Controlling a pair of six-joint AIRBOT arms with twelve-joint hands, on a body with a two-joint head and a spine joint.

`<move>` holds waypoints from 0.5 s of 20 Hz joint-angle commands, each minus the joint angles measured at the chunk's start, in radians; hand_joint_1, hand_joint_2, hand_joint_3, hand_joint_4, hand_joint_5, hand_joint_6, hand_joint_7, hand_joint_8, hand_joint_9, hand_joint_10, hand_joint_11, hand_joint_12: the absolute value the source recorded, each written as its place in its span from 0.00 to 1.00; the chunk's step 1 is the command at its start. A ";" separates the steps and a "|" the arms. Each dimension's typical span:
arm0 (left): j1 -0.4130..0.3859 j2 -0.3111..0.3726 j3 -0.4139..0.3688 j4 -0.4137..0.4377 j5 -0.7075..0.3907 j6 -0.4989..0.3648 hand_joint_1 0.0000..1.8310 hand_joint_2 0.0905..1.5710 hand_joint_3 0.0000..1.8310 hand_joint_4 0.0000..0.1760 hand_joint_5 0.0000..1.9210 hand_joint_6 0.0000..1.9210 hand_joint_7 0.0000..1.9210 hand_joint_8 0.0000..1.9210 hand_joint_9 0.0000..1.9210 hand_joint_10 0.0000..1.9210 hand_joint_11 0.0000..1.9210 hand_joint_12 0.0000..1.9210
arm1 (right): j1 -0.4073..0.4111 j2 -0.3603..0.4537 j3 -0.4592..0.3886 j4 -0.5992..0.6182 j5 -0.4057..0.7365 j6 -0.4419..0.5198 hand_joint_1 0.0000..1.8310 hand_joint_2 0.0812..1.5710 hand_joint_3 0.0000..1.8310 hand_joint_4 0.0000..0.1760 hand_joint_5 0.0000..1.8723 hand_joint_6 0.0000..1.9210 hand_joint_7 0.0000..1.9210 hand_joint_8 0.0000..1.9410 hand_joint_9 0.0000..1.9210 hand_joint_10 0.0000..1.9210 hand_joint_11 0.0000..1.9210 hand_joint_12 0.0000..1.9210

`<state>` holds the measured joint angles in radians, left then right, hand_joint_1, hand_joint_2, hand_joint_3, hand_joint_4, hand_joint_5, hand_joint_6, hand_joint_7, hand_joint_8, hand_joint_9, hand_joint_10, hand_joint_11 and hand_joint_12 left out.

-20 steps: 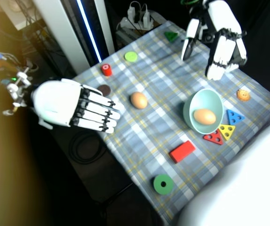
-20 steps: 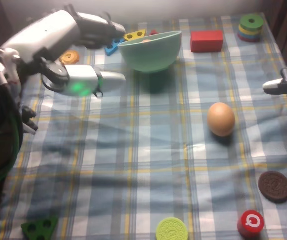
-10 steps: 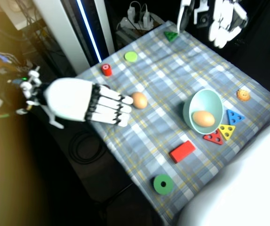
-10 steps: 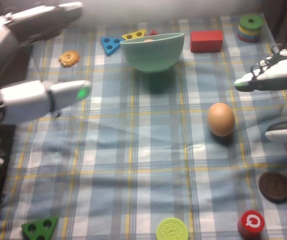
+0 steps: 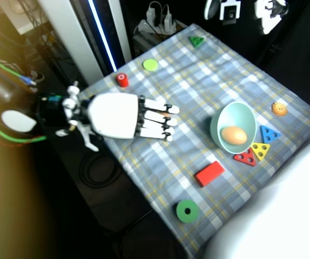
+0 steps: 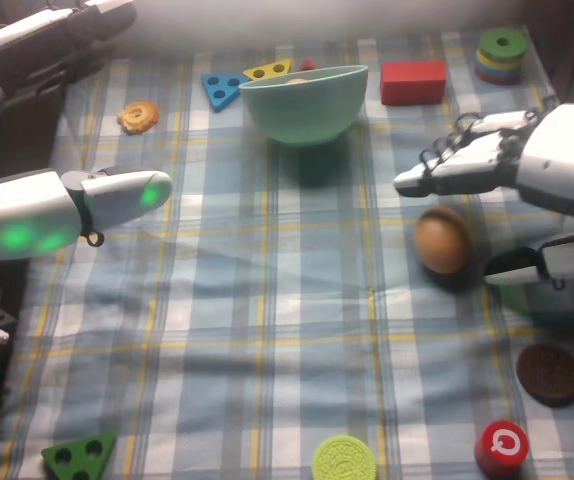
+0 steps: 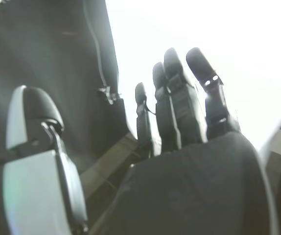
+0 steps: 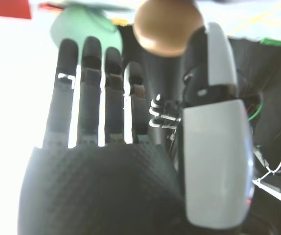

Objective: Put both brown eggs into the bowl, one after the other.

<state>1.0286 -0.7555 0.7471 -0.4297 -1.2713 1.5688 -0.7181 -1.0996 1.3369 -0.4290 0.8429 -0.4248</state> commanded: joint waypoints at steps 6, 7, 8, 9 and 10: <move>0.012 0.006 0.017 0.011 -0.162 -0.093 0.49 0.57 0.00 0.67 0.23 0.00 0.25 0.00 0.28 0.01 0.02 0.67 | 0.040 -0.015 0.023 0.002 0.066 0.020 0.73 0.59 0.00 0.00 0.28 0.00 0.38 0.00 0.41 0.01 0.26 0.56; 0.014 0.006 0.021 0.011 -0.166 -0.107 0.49 0.57 0.00 0.61 0.24 0.01 0.26 0.00 0.29 0.01 0.05 0.68 | 0.040 -0.017 0.023 0.000 0.065 0.021 0.75 0.60 0.00 0.00 0.30 0.00 0.40 0.01 0.45 0.02 0.34 0.62; 0.015 0.006 0.023 0.011 -0.168 -0.115 0.49 0.57 0.00 0.60 0.24 0.00 0.26 0.00 0.29 0.01 0.06 0.68 | 0.040 -0.020 0.022 -0.003 0.064 0.023 0.76 0.60 0.00 0.00 0.33 0.00 0.43 0.01 0.50 0.04 0.35 0.65; 0.016 0.005 0.025 0.010 -0.168 -0.122 0.49 0.56 0.00 0.60 0.24 0.00 0.26 0.00 0.29 0.02 0.06 0.68 | 0.040 -0.021 0.021 -0.006 0.063 0.025 0.76 0.60 0.00 0.00 0.34 0.00 0.46 0.01 0.52 0.06 0.33 0.67; 0.016 0.004 0.027 0.010 -0.168 -0.128 0.49 0.56 0.00 0.65 0.23 0.00 0.26 0.00 0.29 0.01 0.06 0.68 | 0.040 -0.022 0.020 -0.008 0.063 0.026 0.76 0.61 0.00 0.00 0.36 0.00 0.48 0.01 0.49 0.17 0.29 0.69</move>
<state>1.0519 -0.7555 0.7670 -0.4389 -1.3140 1.4498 -0.6899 -1.1183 1.3582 -0.4648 0.8154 -0.4034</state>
